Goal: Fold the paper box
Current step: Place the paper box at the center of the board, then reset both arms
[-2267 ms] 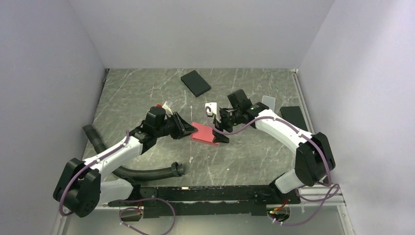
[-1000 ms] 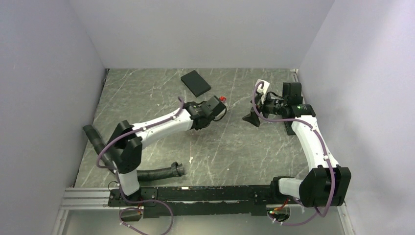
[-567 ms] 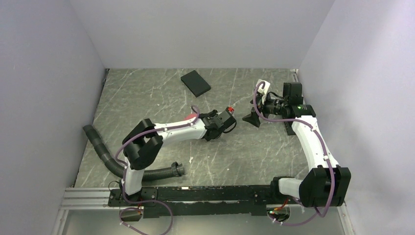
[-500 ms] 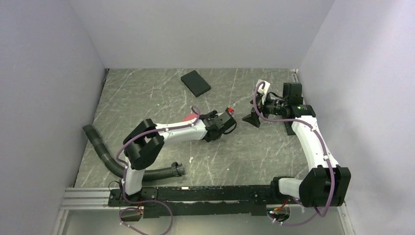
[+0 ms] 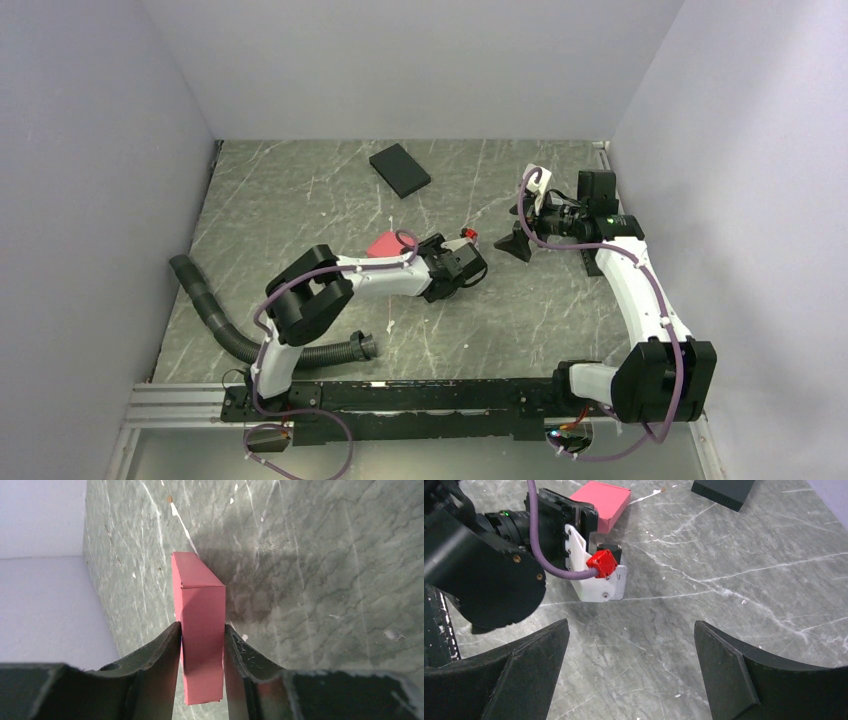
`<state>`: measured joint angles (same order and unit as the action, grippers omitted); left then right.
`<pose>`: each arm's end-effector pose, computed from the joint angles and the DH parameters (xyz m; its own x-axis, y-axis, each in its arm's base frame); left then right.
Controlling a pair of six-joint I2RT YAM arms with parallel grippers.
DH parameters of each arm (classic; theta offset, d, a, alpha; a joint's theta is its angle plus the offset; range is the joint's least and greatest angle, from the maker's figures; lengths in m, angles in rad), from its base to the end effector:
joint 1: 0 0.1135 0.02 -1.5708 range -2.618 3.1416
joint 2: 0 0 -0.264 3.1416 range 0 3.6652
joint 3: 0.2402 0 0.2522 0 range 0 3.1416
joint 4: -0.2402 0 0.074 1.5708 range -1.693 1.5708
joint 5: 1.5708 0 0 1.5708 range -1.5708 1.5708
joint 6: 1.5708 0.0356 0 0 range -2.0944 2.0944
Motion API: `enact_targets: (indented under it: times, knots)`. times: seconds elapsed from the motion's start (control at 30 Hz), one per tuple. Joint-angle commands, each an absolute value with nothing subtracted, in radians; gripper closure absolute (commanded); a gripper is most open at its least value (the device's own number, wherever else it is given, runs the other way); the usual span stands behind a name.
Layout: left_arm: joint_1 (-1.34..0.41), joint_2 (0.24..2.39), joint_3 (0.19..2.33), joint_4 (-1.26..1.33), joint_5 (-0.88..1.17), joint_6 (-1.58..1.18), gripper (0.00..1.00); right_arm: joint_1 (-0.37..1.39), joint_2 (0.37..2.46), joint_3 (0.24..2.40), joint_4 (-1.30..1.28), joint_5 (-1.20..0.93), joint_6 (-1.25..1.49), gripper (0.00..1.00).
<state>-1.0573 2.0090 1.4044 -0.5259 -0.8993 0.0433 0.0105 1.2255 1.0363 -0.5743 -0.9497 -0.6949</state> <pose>0.2250 -0.3422 0.1757 -0.4276 0.8130 -0.3952 0.3969 0.5616 0.7260 0.2506 0.0316 0.3093 -0.1510 -0.3742 -0.9150 -0.8987 0.4376 -0.0306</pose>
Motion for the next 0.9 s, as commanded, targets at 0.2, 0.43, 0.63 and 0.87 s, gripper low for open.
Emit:
enact_targets:
  times: [0.2,0.43,0.63,0.87]
  knots:
    - [-1.073,2.056,1.356,-0.428,-1.004,-0.052,0.58,-0.018,1.264,1.04,-0.543,-1.022,-0.649,0.0]
    - [-1.074,2.121,1.338,-0.409,-1.021,-0.074,0.47,-0.036,1.256,1.038,-0.537,-1.032,-0.643,0.0]
    - [-1.076,2.131,1.336,-0.424,-1.01,-0.123,0.41,-0.046,1.255,1.037,-0.535,-1.038,-0.64,0.0]
    - [-1.104,2.06,1.354,-0.502,-0.811,-0.187,0.26,-0.053,1.252,1.037,-0.537,-1.041,-0.639,0.0]
